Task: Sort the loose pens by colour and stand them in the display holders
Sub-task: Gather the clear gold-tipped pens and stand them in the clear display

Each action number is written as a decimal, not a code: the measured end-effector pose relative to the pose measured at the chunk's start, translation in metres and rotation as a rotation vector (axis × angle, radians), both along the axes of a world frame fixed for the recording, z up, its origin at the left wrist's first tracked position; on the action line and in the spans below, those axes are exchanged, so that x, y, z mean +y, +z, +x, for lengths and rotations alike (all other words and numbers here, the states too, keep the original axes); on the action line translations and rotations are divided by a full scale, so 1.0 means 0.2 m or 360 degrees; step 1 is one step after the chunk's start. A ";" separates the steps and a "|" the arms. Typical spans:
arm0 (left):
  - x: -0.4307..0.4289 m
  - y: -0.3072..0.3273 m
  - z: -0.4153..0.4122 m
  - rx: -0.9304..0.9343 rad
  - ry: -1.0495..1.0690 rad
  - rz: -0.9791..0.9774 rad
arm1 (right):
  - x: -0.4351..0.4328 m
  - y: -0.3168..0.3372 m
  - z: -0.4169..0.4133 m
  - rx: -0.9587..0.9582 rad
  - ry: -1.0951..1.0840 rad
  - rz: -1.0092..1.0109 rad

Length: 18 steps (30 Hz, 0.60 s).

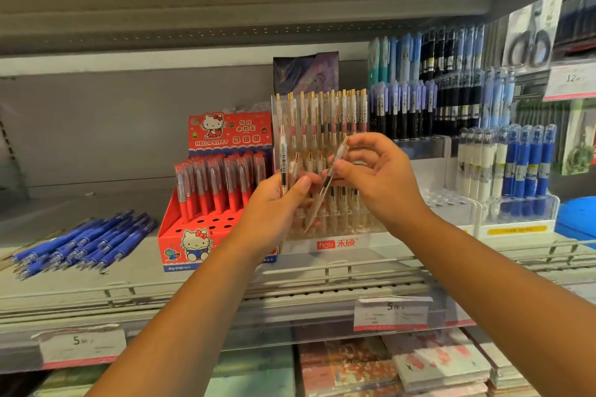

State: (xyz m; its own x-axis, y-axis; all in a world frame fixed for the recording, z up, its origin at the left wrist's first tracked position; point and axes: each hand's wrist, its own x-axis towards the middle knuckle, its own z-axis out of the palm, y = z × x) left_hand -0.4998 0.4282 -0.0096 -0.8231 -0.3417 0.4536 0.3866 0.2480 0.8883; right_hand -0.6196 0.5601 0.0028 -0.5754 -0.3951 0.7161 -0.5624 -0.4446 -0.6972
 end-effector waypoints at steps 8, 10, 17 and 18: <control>-0.01 0.01 0.00 0.0039 0.0264 -0.0095 | 0.07 0.03 -0.11 -0.0181 -0.0257 -0.0208; -0.02 0.02 0.00 0.0033 0.0237 -0.0075 | 0.09 0.03 -0.14 -0.0163 -0.0380 -0.0230; -0.03 0.01 0.00 -0.0005 0.0166 -0.0054 | 0.12 0.02 -0.22 -0.0009 -0.0742 -0.0177; -0.03 0.01 0.00 -0.0009 0.0156 0.0004 | 0.11 0.02 -0.23 0.0014 -0.0761 -0.0117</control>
State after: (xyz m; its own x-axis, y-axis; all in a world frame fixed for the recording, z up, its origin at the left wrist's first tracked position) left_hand -0.5001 0.4217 -0.0080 -0.7882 -0.4219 0.4482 0.3555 0.2824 0.8910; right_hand -0.6654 0.5816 0.0063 -0.6738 -0.0362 0.7380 -0.7216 -0.1827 -0.6678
